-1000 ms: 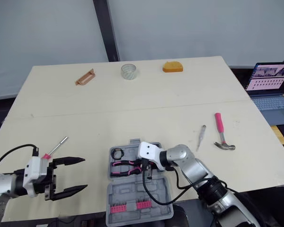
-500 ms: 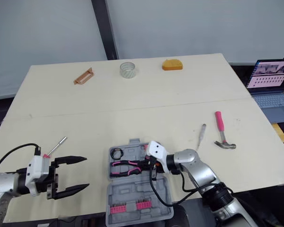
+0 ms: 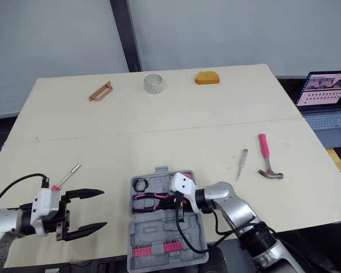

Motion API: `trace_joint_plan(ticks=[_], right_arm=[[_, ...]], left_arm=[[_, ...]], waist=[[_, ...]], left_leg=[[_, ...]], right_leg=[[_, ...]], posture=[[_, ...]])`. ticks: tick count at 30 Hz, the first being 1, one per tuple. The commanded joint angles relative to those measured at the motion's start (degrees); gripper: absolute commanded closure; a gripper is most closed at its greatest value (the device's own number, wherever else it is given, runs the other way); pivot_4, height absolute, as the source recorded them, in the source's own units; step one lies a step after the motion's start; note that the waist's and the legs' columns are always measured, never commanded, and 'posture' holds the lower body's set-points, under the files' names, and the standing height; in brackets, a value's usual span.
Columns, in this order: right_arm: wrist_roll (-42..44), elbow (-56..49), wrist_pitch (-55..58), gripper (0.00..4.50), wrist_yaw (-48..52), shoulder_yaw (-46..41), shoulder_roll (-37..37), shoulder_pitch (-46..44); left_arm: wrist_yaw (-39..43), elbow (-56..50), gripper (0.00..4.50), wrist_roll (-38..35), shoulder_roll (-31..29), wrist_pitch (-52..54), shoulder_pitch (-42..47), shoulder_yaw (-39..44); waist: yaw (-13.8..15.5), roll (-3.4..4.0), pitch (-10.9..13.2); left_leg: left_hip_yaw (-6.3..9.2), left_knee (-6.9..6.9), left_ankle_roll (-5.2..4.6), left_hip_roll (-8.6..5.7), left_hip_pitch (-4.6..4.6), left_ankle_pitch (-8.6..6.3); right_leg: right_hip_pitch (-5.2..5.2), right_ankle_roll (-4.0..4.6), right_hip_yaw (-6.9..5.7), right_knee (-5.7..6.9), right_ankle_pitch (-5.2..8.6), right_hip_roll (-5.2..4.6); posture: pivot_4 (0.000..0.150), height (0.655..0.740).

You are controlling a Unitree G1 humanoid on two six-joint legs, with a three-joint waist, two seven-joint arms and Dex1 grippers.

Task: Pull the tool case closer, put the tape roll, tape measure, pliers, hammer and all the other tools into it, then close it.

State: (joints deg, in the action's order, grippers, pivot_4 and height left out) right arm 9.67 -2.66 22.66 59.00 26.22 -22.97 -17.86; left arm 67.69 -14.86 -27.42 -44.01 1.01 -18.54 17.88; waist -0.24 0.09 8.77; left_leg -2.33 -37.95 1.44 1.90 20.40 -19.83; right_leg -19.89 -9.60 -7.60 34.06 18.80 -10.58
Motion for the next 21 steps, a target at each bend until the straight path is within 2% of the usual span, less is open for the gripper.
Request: trace_joint_plan(ticks=[1,21], right_arm=[[-2.33,1.39,-0.24,4.46,0.03,1.84,-0.71,-0.17],[-9.69,6.03,-0.43,4.46,-0.08,8.55,-3.55,-0.03]], left_arm=[[-0.04,-0.68,0.00,-0.02,0.11,-0.91,-0.40,0.32],[0.05,-0.68,0.00,0.14,0.18,-1.21,-0.74,0.03]], waist=[[-0.01,0.00,0.00],[0.00,-0.04,-0.04]], left_leg=[[0.00,0.00,0.00,0.00,0.00,0.00],[0.00,0.02,0.01,0.02,-0.10,-0.02]], right_leg=[[0.00,0.00,0.00,0.00,0.00,0.00],[0.12,0.00,-0.01,-0.03,0.00,0.00]], posture=[[0.150,0.7400],[0.150,0.7400]])
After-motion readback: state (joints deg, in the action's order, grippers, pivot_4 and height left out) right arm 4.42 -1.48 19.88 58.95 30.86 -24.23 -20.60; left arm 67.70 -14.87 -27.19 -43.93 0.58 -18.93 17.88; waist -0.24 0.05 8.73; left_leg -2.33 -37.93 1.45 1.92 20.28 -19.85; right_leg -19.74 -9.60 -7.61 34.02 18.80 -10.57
